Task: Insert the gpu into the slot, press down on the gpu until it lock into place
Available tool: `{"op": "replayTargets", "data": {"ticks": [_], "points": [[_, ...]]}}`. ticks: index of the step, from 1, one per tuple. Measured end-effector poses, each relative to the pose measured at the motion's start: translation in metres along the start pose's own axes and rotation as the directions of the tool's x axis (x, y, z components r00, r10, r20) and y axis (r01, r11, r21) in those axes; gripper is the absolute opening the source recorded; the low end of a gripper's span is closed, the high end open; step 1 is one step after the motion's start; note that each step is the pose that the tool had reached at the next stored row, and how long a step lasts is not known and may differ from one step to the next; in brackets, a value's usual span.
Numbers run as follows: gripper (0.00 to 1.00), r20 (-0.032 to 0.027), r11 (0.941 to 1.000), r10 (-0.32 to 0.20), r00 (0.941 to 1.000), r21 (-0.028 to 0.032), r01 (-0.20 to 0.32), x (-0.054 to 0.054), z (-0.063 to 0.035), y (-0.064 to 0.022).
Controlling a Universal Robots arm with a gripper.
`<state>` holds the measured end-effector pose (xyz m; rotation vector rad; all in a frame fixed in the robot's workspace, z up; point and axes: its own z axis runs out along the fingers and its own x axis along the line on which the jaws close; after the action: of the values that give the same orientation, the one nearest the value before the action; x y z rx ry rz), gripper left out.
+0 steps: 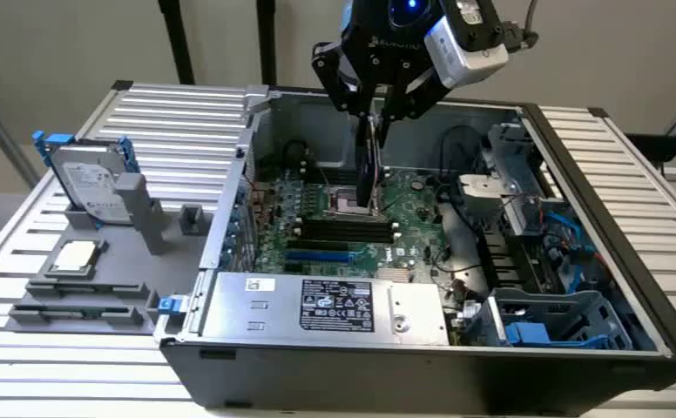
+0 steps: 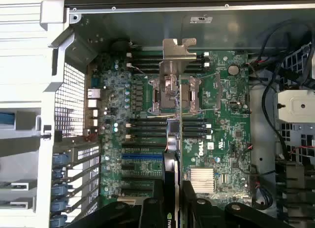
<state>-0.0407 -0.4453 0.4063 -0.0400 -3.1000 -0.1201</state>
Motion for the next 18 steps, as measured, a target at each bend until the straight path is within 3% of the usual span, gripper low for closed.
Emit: {"op": "replayTargets", "data": {"ticks": [18], "points": [[0.26,-0.001,0.9999,-0.014,0.9999,0.0006,0.014,0.0001,0.0,-0.0001]]}}
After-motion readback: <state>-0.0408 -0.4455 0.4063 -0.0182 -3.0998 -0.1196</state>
